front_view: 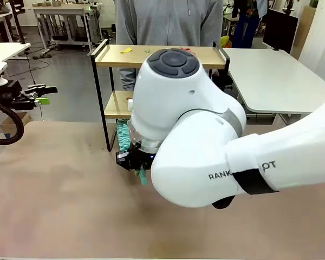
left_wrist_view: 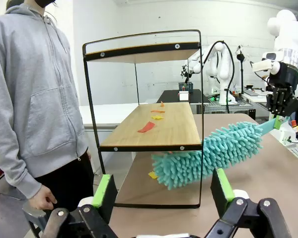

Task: Clean the shelf.
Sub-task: Clean the specific section of the Shelf indicated by the human with the Duster.

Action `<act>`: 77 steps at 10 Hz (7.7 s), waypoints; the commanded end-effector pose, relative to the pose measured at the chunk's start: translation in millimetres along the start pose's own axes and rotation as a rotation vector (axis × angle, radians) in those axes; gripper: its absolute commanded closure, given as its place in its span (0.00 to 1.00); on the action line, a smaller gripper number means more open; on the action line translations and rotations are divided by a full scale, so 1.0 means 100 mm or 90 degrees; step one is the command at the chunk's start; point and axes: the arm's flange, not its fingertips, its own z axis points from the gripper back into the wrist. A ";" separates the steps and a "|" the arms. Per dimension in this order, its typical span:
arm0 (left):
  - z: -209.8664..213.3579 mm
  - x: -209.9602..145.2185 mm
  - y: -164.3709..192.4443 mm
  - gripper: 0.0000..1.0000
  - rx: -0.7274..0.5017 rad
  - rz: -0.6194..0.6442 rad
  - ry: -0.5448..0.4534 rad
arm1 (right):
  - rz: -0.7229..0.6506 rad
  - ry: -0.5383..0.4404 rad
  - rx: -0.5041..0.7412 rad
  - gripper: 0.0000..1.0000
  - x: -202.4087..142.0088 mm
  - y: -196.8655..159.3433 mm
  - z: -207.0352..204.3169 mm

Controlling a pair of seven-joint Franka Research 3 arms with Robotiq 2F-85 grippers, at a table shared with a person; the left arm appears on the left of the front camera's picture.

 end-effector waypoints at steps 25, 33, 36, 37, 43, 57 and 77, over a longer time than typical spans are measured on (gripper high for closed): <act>0.00 0.03 -0.01 0.00 0.002 -0.008 -0.003 | -0.111 -0.054 -0.028 0.87 0.62 0.50 -1.12; 0.00 0.03 -0.01 0.00 0.002 -0.008 -0.003 | -0.129 -0.038 -0.045 0.87 0.72 0.18 -1.16; 0.00 0.03 -0.01 0.00 0.002 -0.008 -0.003 | -0.133 -0.016 -0.054 0.87 0.84 -0.07 -1.10; 0.00 0.03 -0.01 0.00 0.002 -0.008 -0.003 | -0.134 -0.008 -0.058 0.87 0.87 -0.16 -1.09; 0.00 0.03 -0.01 0.00 0.002 -0.008 -0.003 | -0.138 0.029 -0.091 0.87 0.96 -0.85 -1.06; 0.00 0.03 -0.01 0.00 0.002 -0.008 -0.003 | -0.203 0.047 -0.203 0.87 1.03 -2.03 -0.86; 0.00 0.03 -0.01 0.00 0.002 -0.008 -0.003 | 0.338 0.252 0.147 0.87 0.75 -2.26 0.51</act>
